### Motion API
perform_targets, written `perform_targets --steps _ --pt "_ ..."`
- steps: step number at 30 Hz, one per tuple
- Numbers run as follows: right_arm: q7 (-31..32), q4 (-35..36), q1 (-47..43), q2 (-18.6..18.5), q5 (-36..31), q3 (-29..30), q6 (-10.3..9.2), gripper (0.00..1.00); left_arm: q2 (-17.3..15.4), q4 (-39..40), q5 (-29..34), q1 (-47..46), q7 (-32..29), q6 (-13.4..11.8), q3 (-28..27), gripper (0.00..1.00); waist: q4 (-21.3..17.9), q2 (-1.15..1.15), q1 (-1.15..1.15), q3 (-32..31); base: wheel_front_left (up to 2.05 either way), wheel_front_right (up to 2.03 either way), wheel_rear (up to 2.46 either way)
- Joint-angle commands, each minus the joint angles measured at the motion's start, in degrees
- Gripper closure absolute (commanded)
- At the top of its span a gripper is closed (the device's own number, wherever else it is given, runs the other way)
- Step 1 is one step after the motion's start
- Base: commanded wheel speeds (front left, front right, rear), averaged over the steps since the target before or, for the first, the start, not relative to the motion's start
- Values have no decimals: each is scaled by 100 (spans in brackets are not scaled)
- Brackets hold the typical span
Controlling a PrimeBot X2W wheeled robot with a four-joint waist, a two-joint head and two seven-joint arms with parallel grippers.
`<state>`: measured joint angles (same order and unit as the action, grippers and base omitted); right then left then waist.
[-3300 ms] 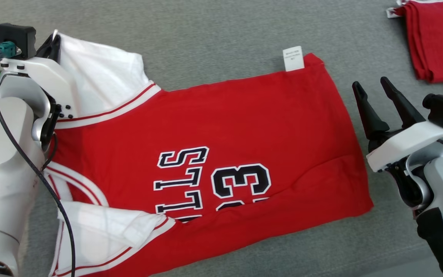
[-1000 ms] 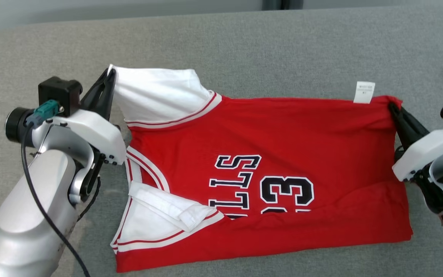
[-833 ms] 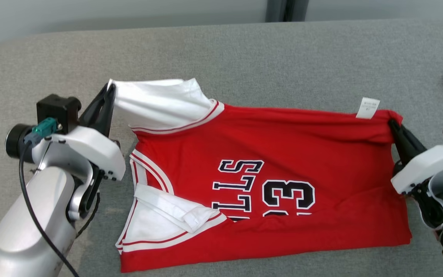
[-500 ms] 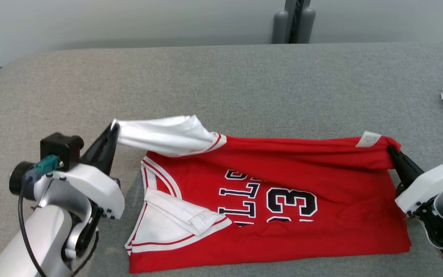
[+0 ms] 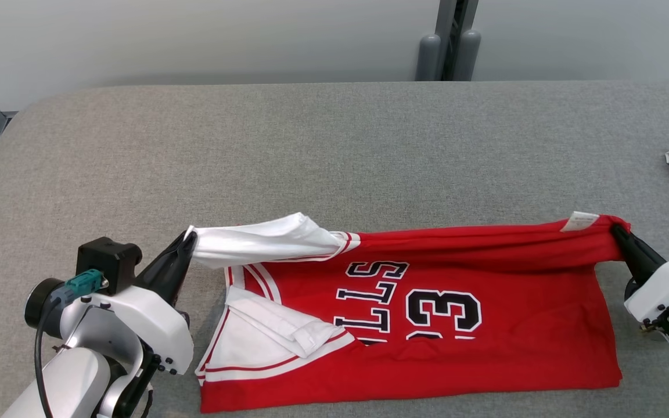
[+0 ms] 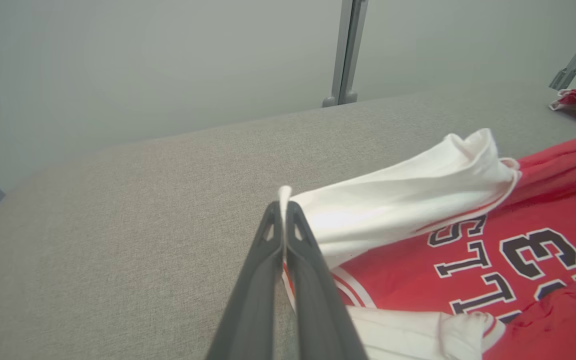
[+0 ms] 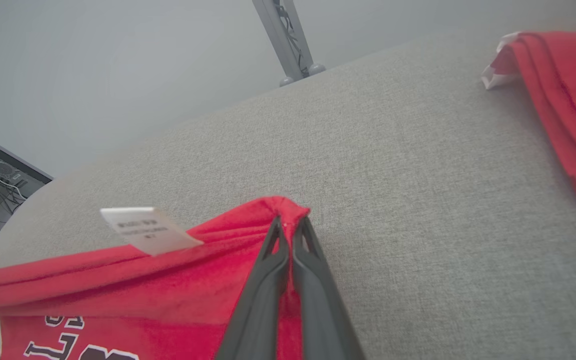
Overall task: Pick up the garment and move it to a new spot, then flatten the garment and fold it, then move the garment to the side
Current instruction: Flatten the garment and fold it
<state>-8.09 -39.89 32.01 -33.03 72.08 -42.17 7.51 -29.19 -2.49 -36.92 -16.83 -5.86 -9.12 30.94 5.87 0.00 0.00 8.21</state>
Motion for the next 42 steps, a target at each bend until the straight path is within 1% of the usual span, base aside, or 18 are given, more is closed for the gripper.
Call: perform_targets --steps 1,3,8,17,21,26,28,34,35,36,37,42 --pt "-23 -45 59 -17 21 -5 -4 100 -34 22 -25 42 10 -43 -23 100 -7 0 0 11 0 0 0" --pt "-27 -39 86 18 37 -41 -4 100 -15 44 -30 33 4 -55 -8 100 -10 0 0 23 0 0 0" --pt "-115 -17 68 -25 46 -115 -4 100 -42 60 -30 70 -36 -47 33 100 -20 0 0 45 0 0 0" --pt "63 81 -108 -175 87 -342 -4 100 -273 159 -109 354 -258 75 172 100 -72 0 0 -20 0 0 0" --pt "328 252 -234 -282 183 -497 -4 100 -471 274 -199 569 -521 186 293 100 -82 0 0 -54 0 0 0" --pt "734 413 -363 -413 392 -633 -4 100 -656 352 -236 751 -792 243 423 100 -82 0 0 -83 0 0 0" --pt "883 455 -411 -458 499 -660 -4 100 -688 383 -207 783 -847 226 464 100 -81 0 0 -98 0 0 0" --pt "1280 594 -512 -558 745 -702 -4 100 -722 431 -154 832 -1019 282 655 100 -96 0 0 -146 0 0 0" --pt "1375 597 -551 -565 824 -695 -3 100 -729 424 -144 856 -1072 293 704 96 -101 0 0 -152 0 0 0" --pt "1471 568 -588 -565 918 -670 -3 58 -745 403 -144 896 -1167 292 763 66 -105 0 0 -157 0 0 0" --pt "1596 546 -605 -558 1018 -649 -4 0 -769 402 -124 918 -1265 312 835 0 -109 0 0 -161 0 0 0" --pt "1940 572 -641 -647 1312 -533 -3 0 -742 445 -73 880 -1268 173 825 0 -116 0 0 -194 0 0 0"
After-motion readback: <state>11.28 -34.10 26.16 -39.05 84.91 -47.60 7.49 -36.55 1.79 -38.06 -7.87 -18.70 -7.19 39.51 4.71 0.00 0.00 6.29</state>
